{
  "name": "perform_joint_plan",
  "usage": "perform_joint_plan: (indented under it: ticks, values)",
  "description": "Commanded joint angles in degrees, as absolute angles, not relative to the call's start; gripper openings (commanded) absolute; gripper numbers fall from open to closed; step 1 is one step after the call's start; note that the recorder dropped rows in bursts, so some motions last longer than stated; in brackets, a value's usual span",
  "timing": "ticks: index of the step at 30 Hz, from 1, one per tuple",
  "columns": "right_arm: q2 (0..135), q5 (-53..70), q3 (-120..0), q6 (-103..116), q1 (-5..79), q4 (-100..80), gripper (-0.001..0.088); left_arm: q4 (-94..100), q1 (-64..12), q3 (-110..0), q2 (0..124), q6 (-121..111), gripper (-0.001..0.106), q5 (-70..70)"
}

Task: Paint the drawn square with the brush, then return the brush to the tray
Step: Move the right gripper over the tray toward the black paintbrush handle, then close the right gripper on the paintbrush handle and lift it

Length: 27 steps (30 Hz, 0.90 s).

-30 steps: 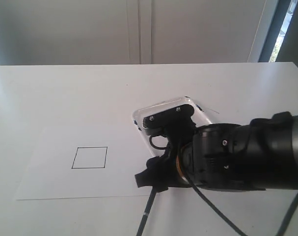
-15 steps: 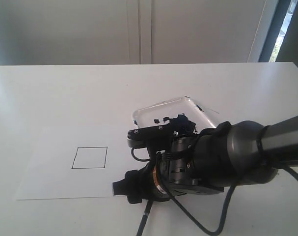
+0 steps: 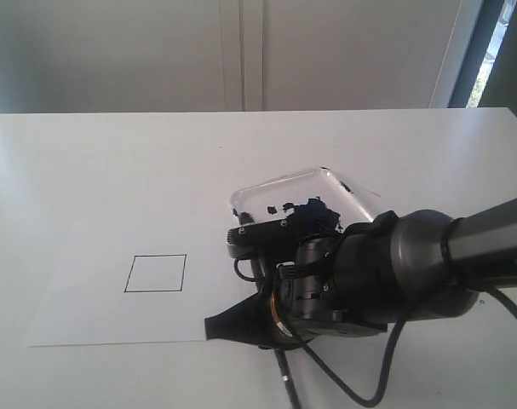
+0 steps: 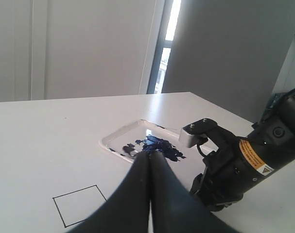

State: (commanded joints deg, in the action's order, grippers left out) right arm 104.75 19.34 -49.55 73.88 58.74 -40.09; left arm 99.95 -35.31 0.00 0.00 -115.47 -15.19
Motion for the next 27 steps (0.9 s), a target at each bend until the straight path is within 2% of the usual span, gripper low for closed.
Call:
perform_joint_plan:
  ticks: [1,2,12,21,27]
  values:
    - [104.28,20.05,-49.55,73.88,58.84,-40.47,0.0006,99.95,-35.31,0.0,0.0,-115.47,0.0,-15.19]
    - [103.61,20.75,-49.55,73.88,58.85,-40.58,0.0,99.95,-35.31,0.0,0.0,-115.47,0.0,-15.19]
    - [92.8,37.96,-49.55,69.1,59.34,-43.41,0.0,99.95,-35.31,0.0,0.0,-115.47,0.0,-15.19]
    - [84.37,50.86,-51.37,49.32,59.49,-31.35,0.0,99.95,-35.31,0.0,0.0,-115.47,0.0,-15.19]
    - [82.94,63.7,-58.04,35.21,59.38,-24.84,0.0,99.95,-35.31,0.0,0.0,-115.47,0.0,-15.19]
